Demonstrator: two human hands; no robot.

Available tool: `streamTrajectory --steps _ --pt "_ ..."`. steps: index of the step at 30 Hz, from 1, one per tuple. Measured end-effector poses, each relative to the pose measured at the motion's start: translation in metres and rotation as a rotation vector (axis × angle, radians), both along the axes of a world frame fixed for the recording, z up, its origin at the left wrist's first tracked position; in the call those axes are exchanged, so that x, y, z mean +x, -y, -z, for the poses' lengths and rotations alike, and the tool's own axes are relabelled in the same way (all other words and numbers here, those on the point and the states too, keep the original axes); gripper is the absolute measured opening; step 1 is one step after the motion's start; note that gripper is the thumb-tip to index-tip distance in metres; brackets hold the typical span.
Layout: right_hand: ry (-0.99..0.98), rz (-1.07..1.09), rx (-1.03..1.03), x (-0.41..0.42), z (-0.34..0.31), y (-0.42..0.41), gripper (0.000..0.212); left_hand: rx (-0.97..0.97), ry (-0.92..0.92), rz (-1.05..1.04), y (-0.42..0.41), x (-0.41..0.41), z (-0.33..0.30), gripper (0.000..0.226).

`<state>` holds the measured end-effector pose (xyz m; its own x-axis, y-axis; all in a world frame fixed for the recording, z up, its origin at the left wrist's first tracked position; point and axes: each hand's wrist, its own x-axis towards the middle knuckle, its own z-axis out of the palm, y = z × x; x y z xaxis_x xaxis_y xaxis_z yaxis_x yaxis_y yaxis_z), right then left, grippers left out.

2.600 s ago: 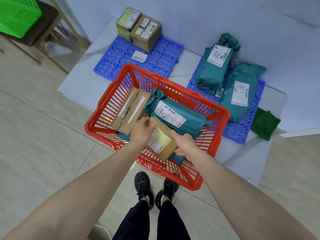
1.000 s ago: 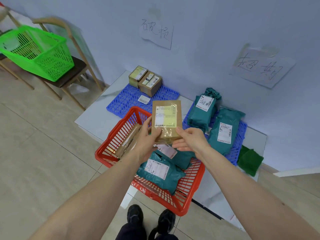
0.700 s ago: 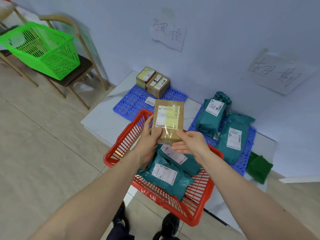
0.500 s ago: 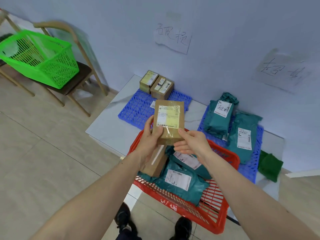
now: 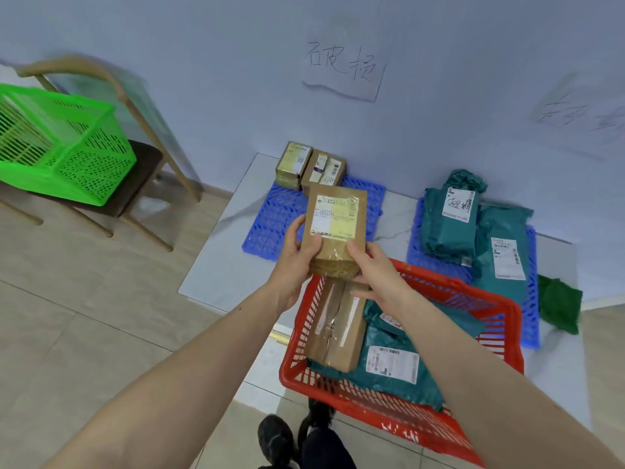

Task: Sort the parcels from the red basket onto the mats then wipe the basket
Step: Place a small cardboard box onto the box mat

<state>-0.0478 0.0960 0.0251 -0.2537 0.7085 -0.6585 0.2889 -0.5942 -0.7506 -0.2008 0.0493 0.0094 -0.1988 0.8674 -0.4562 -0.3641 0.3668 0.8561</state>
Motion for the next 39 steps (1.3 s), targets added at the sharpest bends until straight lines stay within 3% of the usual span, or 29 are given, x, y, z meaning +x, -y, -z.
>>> streamTrajectory --steps 8,15,18,21,24,29,39 --pt "0.006 0.076 0.051 -0.014 0.024 -0.066 0.057 -0.108 -0.166 0.121 -0.067 -0.015 0.008 0.035" --pt "-0.010 0.263 0.016 -0.039 0.053 -0.130 0.050 -0.079 -0.226 0.310 -0.144 -0.046 0.030 0.060" --pt "-0.007 0.369 -0.007 -0.050 0.077 -0.157 0.052 -0.068 -0.283 0.408 -0.176 -0.061 0.061 0.057" --pt "-0.023 0.438 0.003 -0.055 0.110 -0.183 0.046 -0.067 -0.464 0.479 -0.211 -0.066 0.098 0.056" --pt "-0.013 0.492 0.011 -0.058 0.145 -0.209 0.046 -0.096 -0.789 0.559 -0.244 -0.065 0.136 0.087" --pt "-0.002 0.525 -0.026 -0.058 0.210 -0.248 0.048 -0.091 -1.159 0.576 -0.285 -0.056 0.179 0.079" --pt "-0.016 0.513 -0.017 -0.060 0.276 -0.304 0.038 -0.057 -1.374 0.660 -0.336 -0.055 0.247 0.083"
